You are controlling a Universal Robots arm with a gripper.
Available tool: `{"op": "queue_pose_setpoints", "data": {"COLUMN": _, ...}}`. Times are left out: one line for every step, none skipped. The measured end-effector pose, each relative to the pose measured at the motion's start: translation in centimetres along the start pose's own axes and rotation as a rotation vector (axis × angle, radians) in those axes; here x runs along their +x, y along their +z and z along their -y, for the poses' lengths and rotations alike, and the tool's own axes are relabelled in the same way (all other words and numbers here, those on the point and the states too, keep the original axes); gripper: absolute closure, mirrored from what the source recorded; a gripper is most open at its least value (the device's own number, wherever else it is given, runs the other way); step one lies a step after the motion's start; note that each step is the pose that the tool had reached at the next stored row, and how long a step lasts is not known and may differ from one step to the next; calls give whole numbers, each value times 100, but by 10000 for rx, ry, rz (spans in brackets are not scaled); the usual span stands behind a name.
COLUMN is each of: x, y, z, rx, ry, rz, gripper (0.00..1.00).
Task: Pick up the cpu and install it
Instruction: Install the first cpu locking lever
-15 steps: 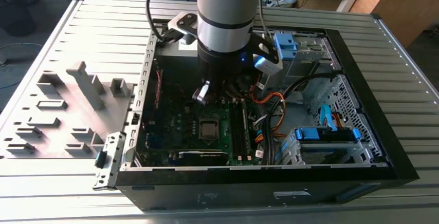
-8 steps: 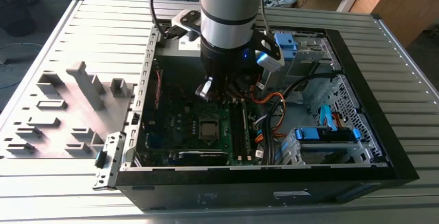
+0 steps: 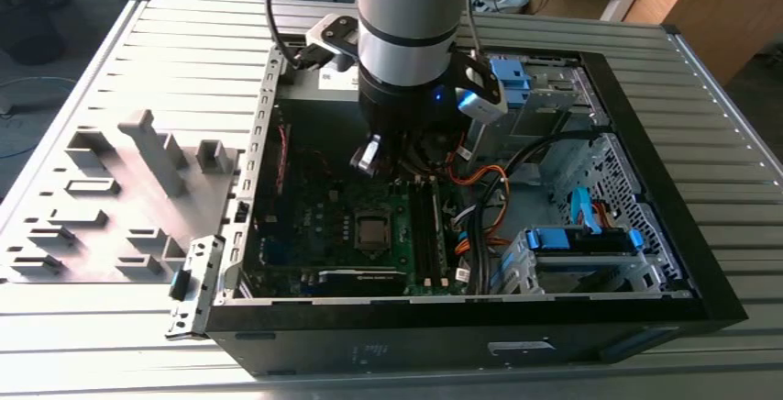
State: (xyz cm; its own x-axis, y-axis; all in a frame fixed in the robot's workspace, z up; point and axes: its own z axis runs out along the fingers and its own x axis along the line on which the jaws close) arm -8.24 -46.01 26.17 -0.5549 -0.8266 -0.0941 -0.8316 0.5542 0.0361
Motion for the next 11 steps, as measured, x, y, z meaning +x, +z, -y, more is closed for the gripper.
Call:
{"op": "queue_pose_setpoints", "data": {"x": 0, "y": 0, "z": 0, "rx": -32, "ry": -21, "rz": 77, "gripper": 89}}
{"op": "queue_pose_setpoints", "data": {"x": -1, "y": 0, "z": 0, "rx": -65, "ry": -42, "rz": 155, "gripper": 89}}
{"op": "queue_pose_setpoints", "data": {"x": -1, "y": 0, "z": -1, "rx": -100, "ry": -64, "rz": 233, "gripper": 89}}
{"op": "queue_pose_setpoints", "data": {"x": -1, "y": 0, "z": -1, "rx": -135, "ry": -86, "rz": 312, "gripper": 89}}
{"op": "queue_pose_setpoints", "data": {"x": -2, "y": 0, "z": -1, "rx": -175, "ry": -109, "rz": 402, "gripper": 89}}
{"op": "queue_pose_setpoints", "data": {"x": -2, "y": 0, "z": -1, "rx": -216, "ry": -133, "rz": 490, "gripper": 89}}
{"op": "queue_pose_setpoints", "data": {"x": -2, "y": 0, "z": -1, "rx": -257, "ry": -157, "rz": 576, "gripper": 89}}
{"op": "queue_pose_setpoints", "data": {"x": -2, "y": 0, "z": -1, "rx": -300, "ry": -183, "rz": 664, "gripper": 89}}
{"op": "queue_pose_setpoints", "data": {"x": -2, "y": 0, "z": -1, "rx": -344, "ry": -210, "rz": 751, "gripper": 89}}
{"op": "queue_pose_setpoints", "data": {"x": -2, "y": 0, "z": -1, "rx": -393, "ry": -235, "rz": 838, "gripper": 89}}
{"op": "queue_pose_setpoints", "data": {"x": -2, "y": 0, "z": -1, "rx": -453, "ry": -262, "rz": 938, "gripper": 89}}
